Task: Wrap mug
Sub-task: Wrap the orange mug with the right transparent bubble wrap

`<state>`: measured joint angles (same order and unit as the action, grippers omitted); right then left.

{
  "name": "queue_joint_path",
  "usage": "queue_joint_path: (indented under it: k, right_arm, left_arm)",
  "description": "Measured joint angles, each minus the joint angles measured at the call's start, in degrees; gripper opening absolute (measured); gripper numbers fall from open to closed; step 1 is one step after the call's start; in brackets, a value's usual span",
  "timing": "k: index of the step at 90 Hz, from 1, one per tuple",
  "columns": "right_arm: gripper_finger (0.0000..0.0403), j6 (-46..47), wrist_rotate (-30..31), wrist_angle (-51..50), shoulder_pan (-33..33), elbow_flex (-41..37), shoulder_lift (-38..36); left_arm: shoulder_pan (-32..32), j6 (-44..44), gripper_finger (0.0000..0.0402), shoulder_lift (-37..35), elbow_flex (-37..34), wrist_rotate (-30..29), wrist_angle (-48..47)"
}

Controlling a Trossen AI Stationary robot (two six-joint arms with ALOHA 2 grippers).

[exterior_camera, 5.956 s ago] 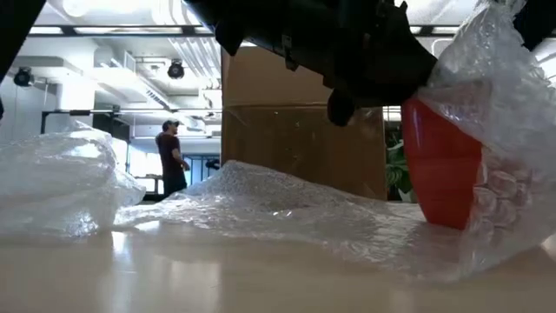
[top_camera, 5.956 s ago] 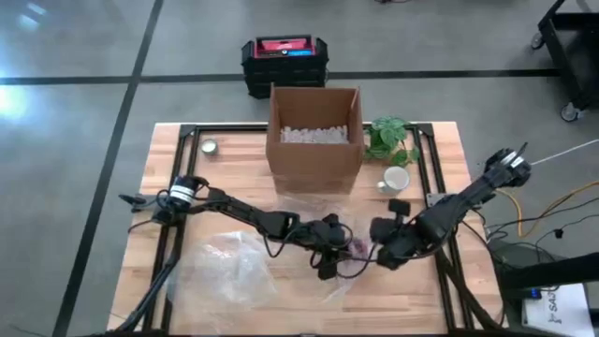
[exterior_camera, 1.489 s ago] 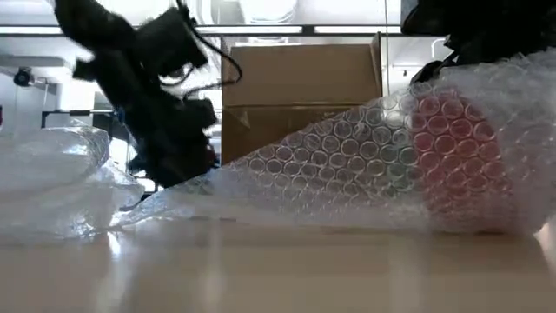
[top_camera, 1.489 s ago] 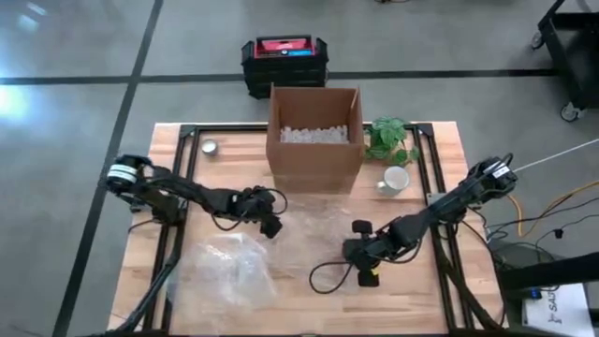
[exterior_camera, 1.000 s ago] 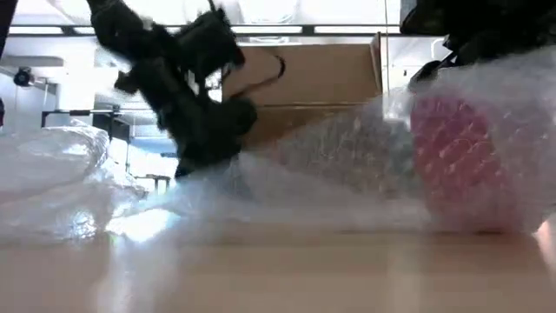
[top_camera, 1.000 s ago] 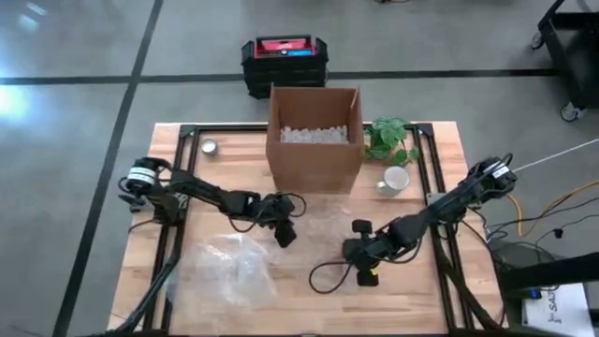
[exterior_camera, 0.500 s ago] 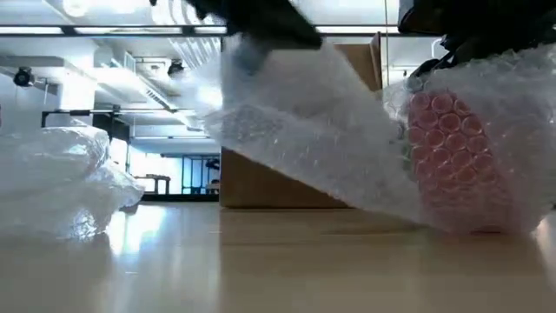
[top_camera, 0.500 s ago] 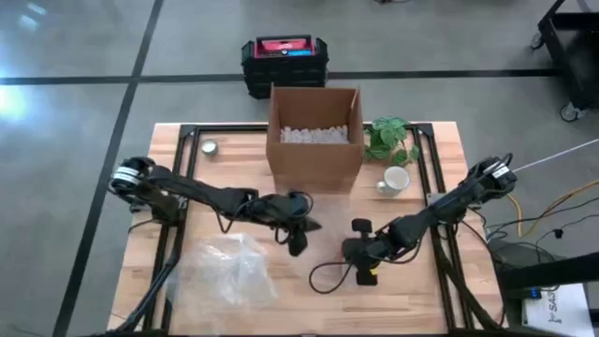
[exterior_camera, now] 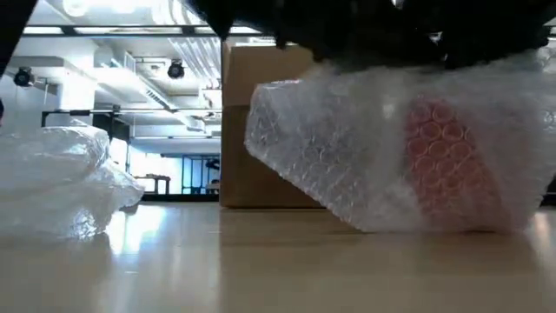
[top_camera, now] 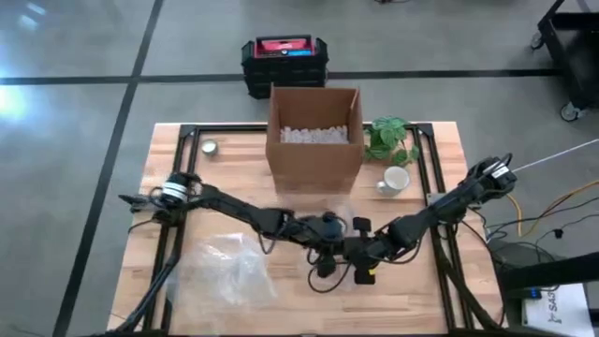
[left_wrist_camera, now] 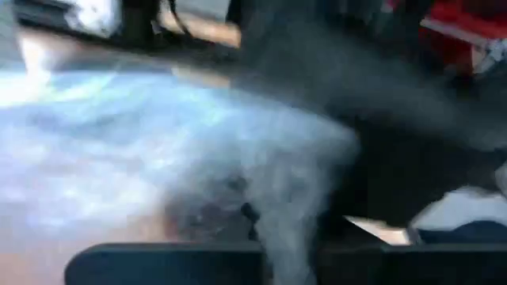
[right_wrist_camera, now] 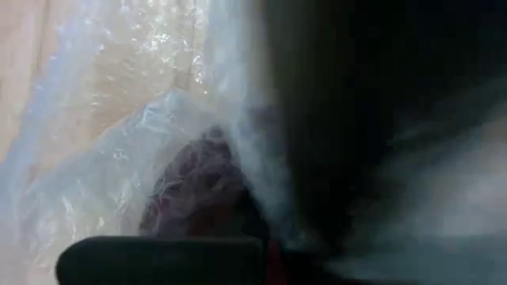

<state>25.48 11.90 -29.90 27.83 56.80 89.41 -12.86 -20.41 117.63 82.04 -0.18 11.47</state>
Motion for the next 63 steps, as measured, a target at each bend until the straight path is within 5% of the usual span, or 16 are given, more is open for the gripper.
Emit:
queue_joint_path:
  k: [38, 63]
  right_arm:
    - [0.0000, 0.68, -6.58, -26.02, 0.29, 14.61, -1.35]
    - [0.0000, 0.46, 0.48, -29.99, 0.29, 21.18, -4.53]
  left_arm:
    - [-0.25, 0.65, 0.0000, 2.20, 3.81, -0.33, -3.55]
    - [-0.26, 0.66, 0.0000, 2.64, 2.93, -0.36, -5.47]
